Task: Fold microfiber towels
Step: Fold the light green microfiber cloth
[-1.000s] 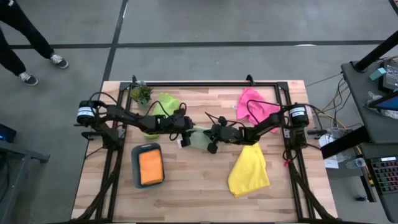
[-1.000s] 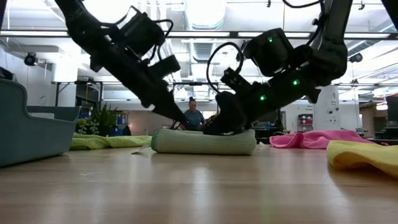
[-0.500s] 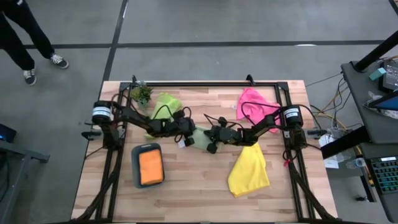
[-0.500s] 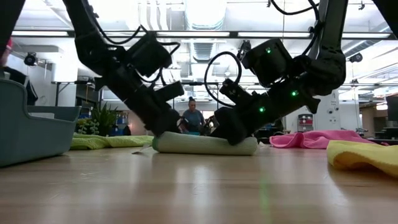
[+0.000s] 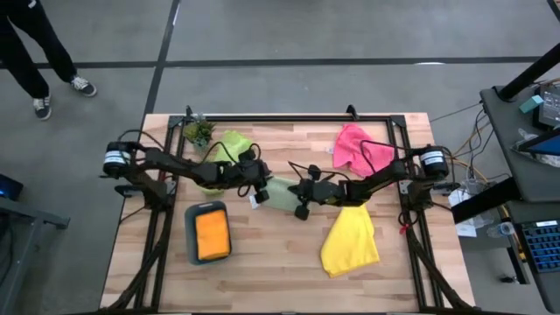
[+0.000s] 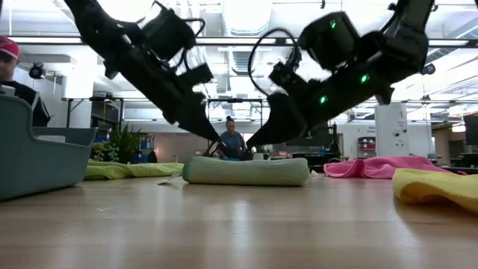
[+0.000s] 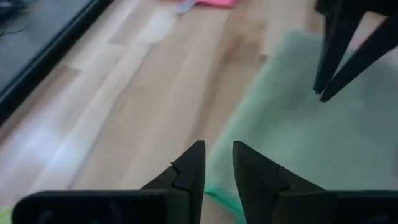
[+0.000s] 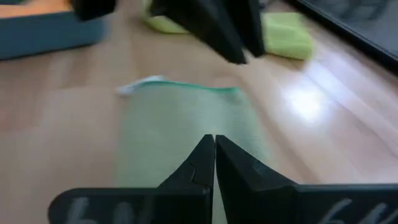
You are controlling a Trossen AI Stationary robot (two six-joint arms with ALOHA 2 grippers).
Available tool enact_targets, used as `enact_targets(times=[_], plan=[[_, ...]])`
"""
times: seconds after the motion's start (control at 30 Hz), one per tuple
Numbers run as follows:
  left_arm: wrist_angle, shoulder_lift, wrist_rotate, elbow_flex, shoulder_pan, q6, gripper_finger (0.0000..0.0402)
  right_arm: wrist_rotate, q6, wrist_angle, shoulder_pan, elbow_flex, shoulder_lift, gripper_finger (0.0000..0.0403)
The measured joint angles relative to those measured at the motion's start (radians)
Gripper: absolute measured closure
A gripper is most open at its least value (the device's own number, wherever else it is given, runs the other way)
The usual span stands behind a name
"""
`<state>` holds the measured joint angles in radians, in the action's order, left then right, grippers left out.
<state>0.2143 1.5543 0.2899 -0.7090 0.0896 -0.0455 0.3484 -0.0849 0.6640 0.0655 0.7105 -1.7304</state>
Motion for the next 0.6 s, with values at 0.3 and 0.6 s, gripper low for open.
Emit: enact_targets(times=[0.3, 0.6], plan=[[-0.017, 0.035, -0.207, 0.005, -0.061, -0.002, 0.0334, -0.251, -0.058, -0.105, 0.06, -0.002, 0.015, 0.0394], [-0.019, 0.115, -0.207, 0.005, -0.069, -0.032, 0.0334, -0.243, -0.1, -0.26, 0.063, -0.005, 0.016, 0.0394]])
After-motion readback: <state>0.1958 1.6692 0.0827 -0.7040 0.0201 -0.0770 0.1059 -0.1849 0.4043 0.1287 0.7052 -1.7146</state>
